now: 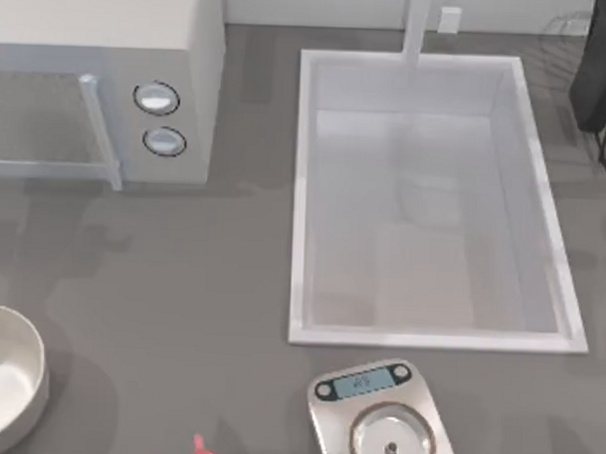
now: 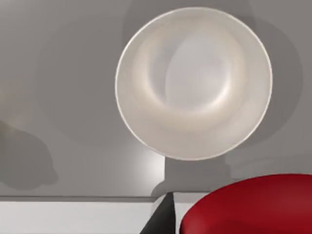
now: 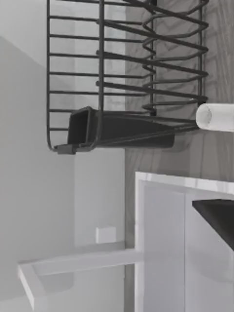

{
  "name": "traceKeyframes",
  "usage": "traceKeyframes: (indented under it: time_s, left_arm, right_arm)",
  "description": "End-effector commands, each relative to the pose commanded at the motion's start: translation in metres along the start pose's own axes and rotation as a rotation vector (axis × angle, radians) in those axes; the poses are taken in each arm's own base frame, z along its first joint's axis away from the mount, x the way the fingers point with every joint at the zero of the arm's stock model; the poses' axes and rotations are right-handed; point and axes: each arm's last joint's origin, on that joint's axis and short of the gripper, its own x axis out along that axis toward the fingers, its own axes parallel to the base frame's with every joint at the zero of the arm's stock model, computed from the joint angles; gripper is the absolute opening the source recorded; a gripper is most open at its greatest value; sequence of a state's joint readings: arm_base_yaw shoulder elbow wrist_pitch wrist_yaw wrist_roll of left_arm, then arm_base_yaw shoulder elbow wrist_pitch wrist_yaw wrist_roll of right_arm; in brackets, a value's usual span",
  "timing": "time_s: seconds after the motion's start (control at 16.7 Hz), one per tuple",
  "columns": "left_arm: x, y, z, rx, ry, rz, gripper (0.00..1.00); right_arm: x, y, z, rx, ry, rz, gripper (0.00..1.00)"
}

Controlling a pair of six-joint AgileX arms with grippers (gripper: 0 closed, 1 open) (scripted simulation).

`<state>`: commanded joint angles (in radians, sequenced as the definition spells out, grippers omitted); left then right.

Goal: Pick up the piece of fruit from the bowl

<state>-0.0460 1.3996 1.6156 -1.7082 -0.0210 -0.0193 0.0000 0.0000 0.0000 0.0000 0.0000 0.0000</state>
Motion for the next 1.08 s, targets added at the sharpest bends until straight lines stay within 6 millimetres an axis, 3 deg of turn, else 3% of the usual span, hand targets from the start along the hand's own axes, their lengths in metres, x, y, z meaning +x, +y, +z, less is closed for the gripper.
traceKeyframes:
  time_s: [0.3, 0.48, 0.6, 0.78, 0.96, 1.08]
  left_arm:
    - [0.001, 0.000, 0.001, -0.002, 0.004, 0.001, 0.00]
    - [0.013, -0.017, 0.020, -0.002, 0.020, -0.006, 0.00]
    - [0.029, -0.044, 0.038, -0.003, 0.037, -0.012, 0.00]
    - [0.060, -0.104, 0.058, -0.005, 0.060, -0.018, 0.00]
    - [0.090, -0.159, 0.061, -0.007, 0.075, -0.019, 0.00]
    - [0.103, -0.179, 0.061, -0.007, 0.079, -0.019, 0.00]
  right_arm:
    - [0.000, 0.000, 0.000, 0.000, 0.000, 0.000, 1.00]
    - [0.000, 0.000, 0.000, 0.000, 0.000, 0.000, 1.00]
    - [0.000, 0.000, 0.000, 0.000, 0.000, 0.000, 1.00]
    - [0.000, 0.000, 0.000, 0.000, 0.000, 0.000, 1.00]
    - [0.000, 0.000, 0.000, 0.000, 0.000, 0.000, 1.00]
    - [0.000, 0.000, 0.000, 0.000, 0.000, 0.000, 1.00]
